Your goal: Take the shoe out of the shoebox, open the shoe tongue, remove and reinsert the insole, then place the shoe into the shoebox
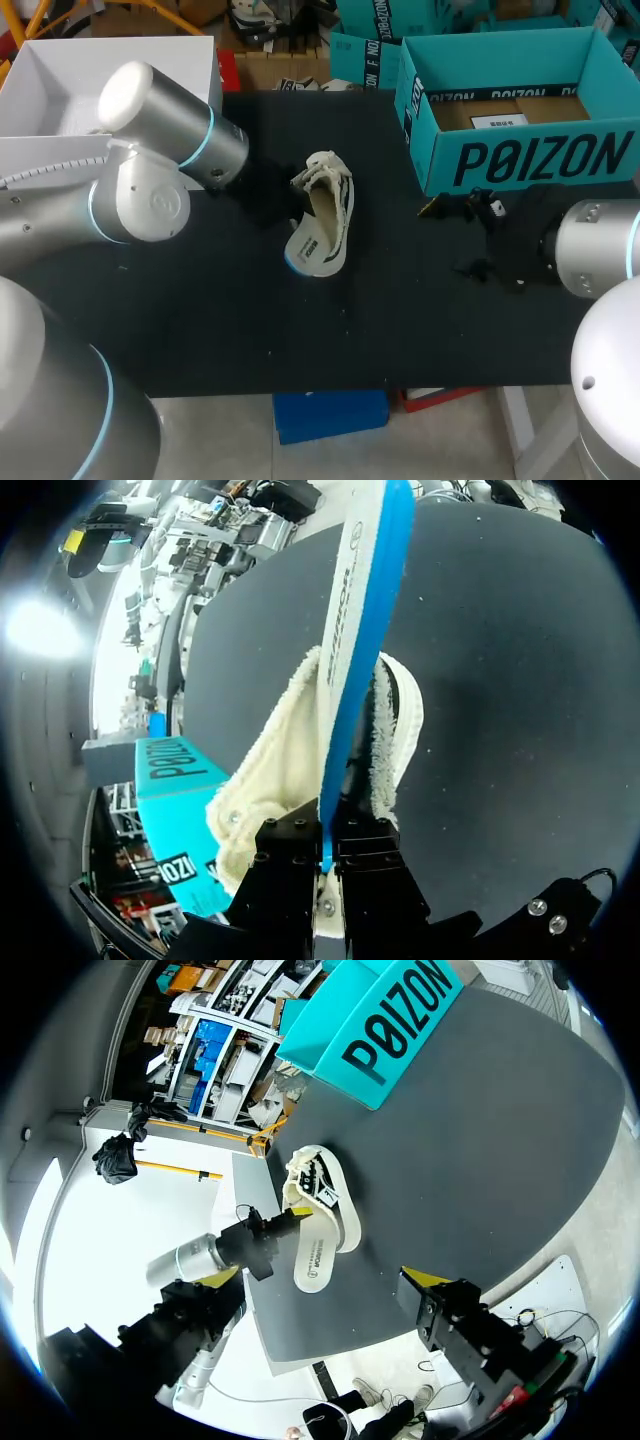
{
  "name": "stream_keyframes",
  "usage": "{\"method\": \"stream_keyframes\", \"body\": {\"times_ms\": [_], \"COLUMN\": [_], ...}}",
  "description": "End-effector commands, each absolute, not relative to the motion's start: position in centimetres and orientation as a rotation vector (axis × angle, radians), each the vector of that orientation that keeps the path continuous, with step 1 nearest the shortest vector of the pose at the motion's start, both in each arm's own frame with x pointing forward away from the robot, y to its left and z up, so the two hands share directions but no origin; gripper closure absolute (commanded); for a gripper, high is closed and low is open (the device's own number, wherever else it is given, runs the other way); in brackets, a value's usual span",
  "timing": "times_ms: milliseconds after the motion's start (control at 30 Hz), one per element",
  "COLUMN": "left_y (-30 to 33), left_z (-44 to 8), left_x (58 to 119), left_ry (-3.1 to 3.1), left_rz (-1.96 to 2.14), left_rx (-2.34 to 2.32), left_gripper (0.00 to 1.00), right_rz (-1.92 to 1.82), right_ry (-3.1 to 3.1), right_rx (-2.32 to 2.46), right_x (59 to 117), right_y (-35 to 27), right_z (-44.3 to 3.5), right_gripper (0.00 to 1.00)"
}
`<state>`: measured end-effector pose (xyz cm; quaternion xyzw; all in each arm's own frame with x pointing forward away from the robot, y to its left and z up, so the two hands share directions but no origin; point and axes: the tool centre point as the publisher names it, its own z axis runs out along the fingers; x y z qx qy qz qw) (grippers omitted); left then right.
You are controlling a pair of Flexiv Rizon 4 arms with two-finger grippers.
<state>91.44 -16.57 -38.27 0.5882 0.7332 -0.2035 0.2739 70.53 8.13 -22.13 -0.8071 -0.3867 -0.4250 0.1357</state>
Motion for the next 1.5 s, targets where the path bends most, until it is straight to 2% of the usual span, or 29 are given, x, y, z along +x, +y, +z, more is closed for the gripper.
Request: {"method": "stream_keyframes", "body": {"times_ms": [33, 800, 1100, 1233, 1267, 1300, 1333, 1400, 1433, 1500], "left_y": [-16.8, -17.6, -17.7, -17.8, -17.8, -17.8, -17.8, -17.8, -17.7, -17.7], "left_z": [-38.5, -39.6, -39.3, -38.6, -38.5, -38.3, -38.1, -37.7, -37.6, -37.3], "left_x": [92.1, 96.1, 95.9, 94.9, 94.7, 94.4, 94.0, 93.3, 93.0, 92.3], "left_ry": [1.978, 2.020, 2.026, 2.016, 2.016, 2.013, 2.009, 2.005, 2.002, 1.999], "left_rz": [-0.529, -0.479, -0.503, -0.561, -0.575, -0.592, -0.610, -0.643, -0.663, -0.684], "left_rx": [1.580, 1.521, 1.490, 1.477, 1.476, 1.479, 1.482, 1.483, 1.485, 1.491], "left_gripper": [1.00, 1.00, 1.00, 0.28, 0.15, 0.05, 0.02, 0.07, 0.16, 0.52], "right_rz": [-1.370, -1.370, -1.370, -1.370, -1.370, -1.370, -1.370, -1.370, -1.370, -1.370], "right_ry": [-1.035, -1.035, -1.035, -1.035, -1.035, -1.035, -1.035, -1.035, -1.035, -1.035], "right_rx": [-2.442, -2.442, -2.442, -2.442, -2.442, -2.442, -2.442, -2.442, -2.442, -2.442], "right_x": [69.9, 69.9, 69.9, 69.9, 69.9, 69.9, 69.9, 69.9, 69.9, 69.9], "right_y": [8.4, 8.4, 8.4, 8.4, 8.4, 8.4, 8.4, 8.4, 8.4, 8.4], "right_z": [-22.7, -22.7, -22.7, -22.7, -22.7, -22.7, -22.7, -22.7, -22.7, -22.7], "right_gripper": [0.00, 0.00, 0.00, 0.00, 0.00, 0.00, 0.00, 0.00, 0.00, 0.00]}}
